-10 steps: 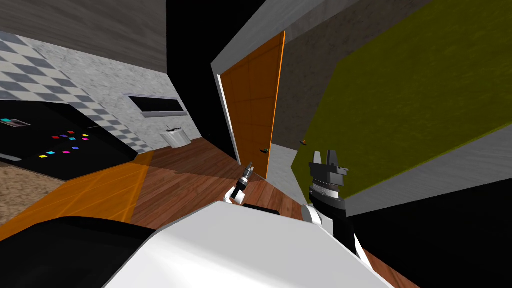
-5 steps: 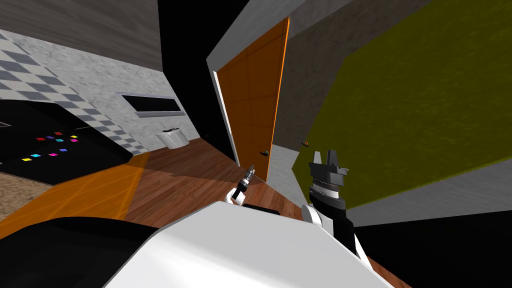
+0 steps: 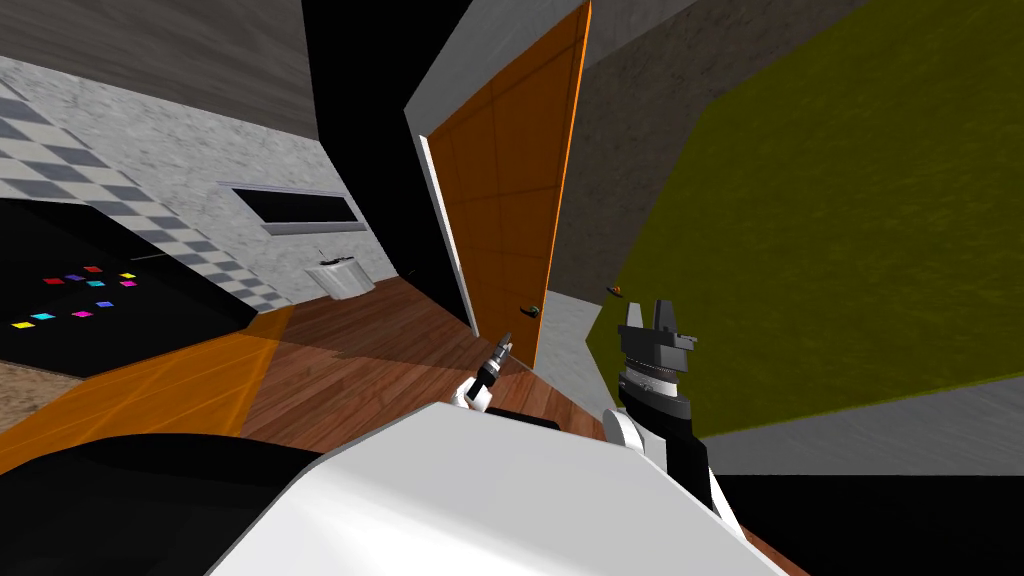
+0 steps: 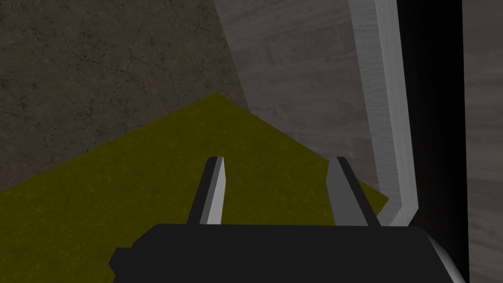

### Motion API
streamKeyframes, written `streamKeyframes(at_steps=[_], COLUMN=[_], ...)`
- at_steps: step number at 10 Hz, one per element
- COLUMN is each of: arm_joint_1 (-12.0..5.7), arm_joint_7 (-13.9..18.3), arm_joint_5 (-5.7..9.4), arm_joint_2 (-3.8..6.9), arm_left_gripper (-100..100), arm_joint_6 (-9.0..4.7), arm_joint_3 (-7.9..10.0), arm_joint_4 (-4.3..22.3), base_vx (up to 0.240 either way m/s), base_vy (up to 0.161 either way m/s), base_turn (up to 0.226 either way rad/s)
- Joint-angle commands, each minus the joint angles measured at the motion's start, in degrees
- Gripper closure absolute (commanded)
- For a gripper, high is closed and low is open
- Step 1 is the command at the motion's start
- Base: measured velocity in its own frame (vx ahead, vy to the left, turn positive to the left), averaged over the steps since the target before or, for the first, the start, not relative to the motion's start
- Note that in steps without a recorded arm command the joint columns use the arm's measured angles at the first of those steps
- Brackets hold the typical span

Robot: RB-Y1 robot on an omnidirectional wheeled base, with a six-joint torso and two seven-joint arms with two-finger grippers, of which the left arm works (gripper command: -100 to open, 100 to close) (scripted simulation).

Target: Push the door open

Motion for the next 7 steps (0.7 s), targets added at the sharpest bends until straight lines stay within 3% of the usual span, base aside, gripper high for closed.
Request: streamKeyframes(at_steps=[1,7], arm_joint_1=[-0.77,-3.16], arm_joint_7=[0.3,0.8], arm_joint_5=[-0.35,-1.35], arm_joint_2=[-0.14,-1.09], arm_left_gripper=[-100,-100], arm_joint_6=[-0.32,-0.96], arm_joint_3=[-0.39,-1.47], arm_joint_4=[2.2,8.5], base_vx=[0.11,0.129], base_vy=[0.028,0.024], base_turn=[-0.013,-0.01])
